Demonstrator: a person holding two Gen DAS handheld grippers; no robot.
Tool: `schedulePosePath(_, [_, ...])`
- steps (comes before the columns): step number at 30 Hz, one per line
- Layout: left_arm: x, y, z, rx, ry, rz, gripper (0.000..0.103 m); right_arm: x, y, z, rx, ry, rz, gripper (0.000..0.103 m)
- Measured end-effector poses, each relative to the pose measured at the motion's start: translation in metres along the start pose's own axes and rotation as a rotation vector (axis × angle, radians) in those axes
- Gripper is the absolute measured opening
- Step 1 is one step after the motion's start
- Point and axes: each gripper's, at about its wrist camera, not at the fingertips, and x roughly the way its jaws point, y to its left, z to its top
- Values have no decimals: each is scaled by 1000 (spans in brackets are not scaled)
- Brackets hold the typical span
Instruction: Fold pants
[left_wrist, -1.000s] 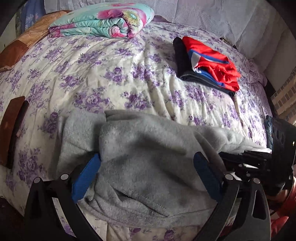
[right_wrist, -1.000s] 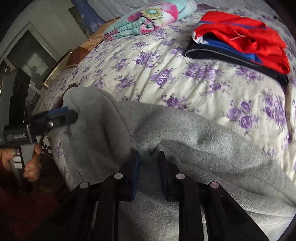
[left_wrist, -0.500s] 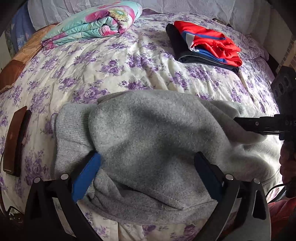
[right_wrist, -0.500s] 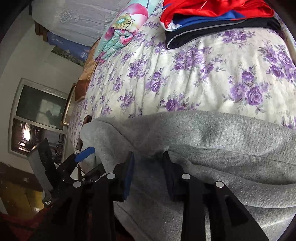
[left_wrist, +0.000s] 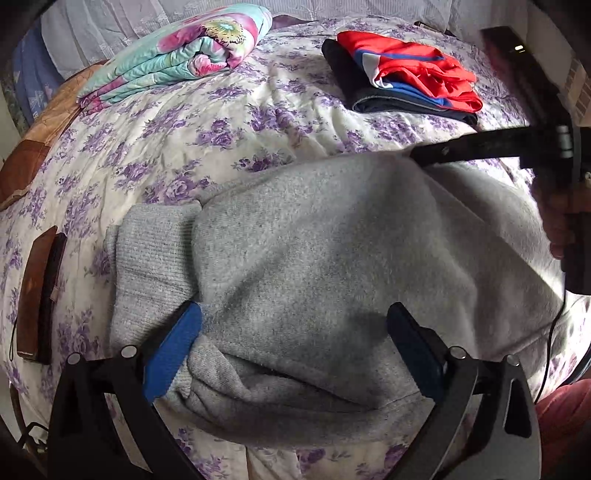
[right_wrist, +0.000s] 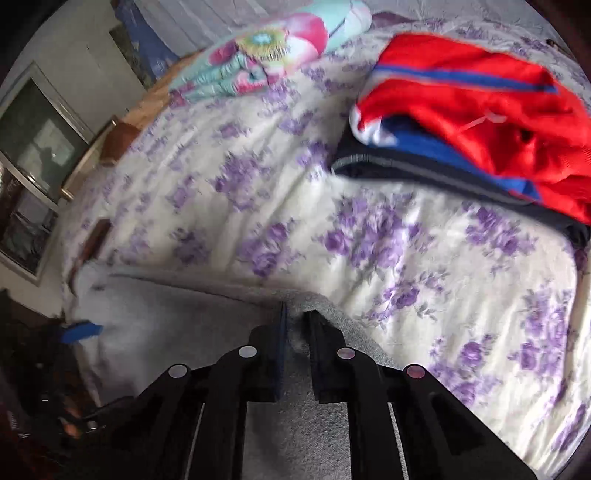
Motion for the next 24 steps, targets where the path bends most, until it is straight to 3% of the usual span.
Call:
schedulePosePath(2, [0,-2,0,16,2,11,98,2,-4,-6,6,-73,19,11])
schedulePosePath(6, [-27,15,1,-59,-49,-40,98,-23,-22,-14,132,-89,122,21])
schedulePosePath(9, [-55,38,6,-154,-134,-64,98,-63,-35,-22,201,-165,97,24])
schedulePosePath(12, [-59,55,20,-240,-157,-144,98,-93,-18,-24,140,-252,48,24])
schedulePosePath(14, [-46,55,31,-249,-138,-166,98,-84,12,-21,34,-213,55,24])
schedulePosePath(16, [-20,47,39,-190,-62,-118,98,-52,39,-21,-61,-121,43,21])
schedulePosePath(18, [8,39,39,-100,-18,39,98,-10,37,-23,-51,-28,-4,20])
schedulePosePath(20, [25,33,38,-25,-13,163,99,-5,23,-20,13,-87,28,14])
schedulePosePath(22, [22,37,40,-39,-3,181,99,-20,24,-13,41,-99,0,13])
schedulePosePath(24, [4,51,38,-119,-25,124,98,-54,32,-15,-4,-186,9,18])
